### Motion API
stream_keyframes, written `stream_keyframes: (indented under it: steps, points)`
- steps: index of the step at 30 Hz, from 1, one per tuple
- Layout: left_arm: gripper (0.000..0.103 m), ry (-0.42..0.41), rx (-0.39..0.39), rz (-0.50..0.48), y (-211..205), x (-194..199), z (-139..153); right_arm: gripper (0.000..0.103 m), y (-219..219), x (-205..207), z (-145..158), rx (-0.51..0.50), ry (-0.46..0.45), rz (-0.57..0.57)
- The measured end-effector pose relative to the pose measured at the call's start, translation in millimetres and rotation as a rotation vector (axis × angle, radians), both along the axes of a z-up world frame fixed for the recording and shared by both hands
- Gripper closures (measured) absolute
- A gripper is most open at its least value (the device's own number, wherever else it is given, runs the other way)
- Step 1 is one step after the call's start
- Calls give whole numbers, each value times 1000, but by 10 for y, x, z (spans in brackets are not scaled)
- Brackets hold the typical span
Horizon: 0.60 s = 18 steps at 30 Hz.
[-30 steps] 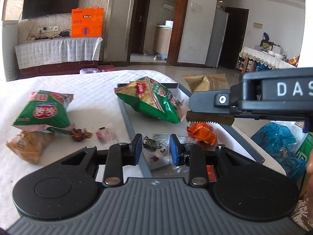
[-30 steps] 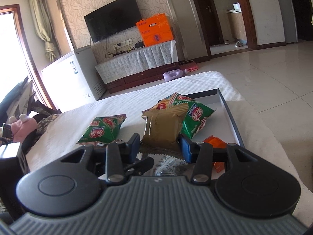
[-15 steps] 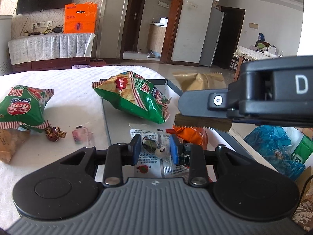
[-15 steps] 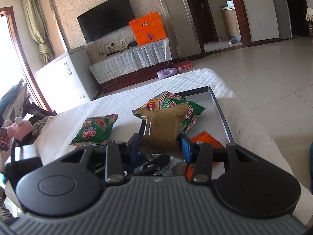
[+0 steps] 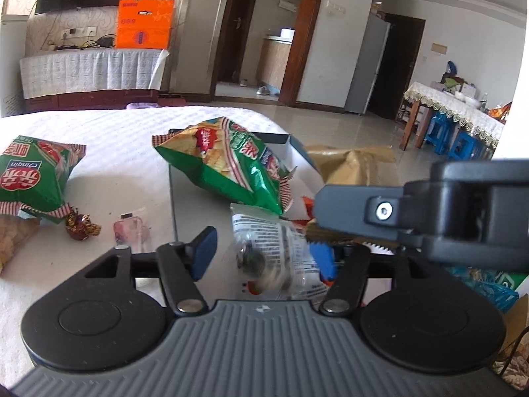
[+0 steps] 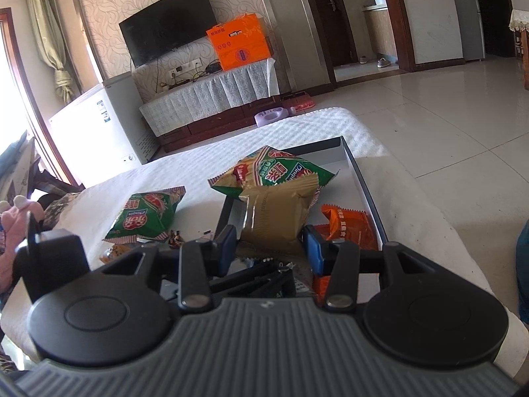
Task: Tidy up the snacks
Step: 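Open left tool to drop candy in box while right tool releases tan packet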
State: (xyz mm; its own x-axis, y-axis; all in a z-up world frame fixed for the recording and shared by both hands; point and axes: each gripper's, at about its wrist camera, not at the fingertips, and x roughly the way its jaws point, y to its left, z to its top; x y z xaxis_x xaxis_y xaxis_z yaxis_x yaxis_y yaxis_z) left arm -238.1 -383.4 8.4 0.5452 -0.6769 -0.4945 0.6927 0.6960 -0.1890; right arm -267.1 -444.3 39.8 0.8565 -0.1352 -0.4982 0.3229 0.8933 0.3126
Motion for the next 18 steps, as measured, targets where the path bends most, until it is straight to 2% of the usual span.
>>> stream_keyframes:
  steps: [2,4,6,11,18]
  points:
    - [33,-7,6,-4,8,-3,1,56,-1,-1,-7,-3,-1,-1]
    - [24,-23,19,-2,18,-21,-2,56,-2,9,-12,-8,1,-4]
    - [19,-24,11,-27,38,-44,4,56,-3,15,-24,-12,9,-7]
    - [17,-70,33,-52,83,-137,12,55,-28,26,-39,-9,13,-16]
    - [13,-71,12,-66,236,-212,85,55,-18,86,-103,-9,45,-13]
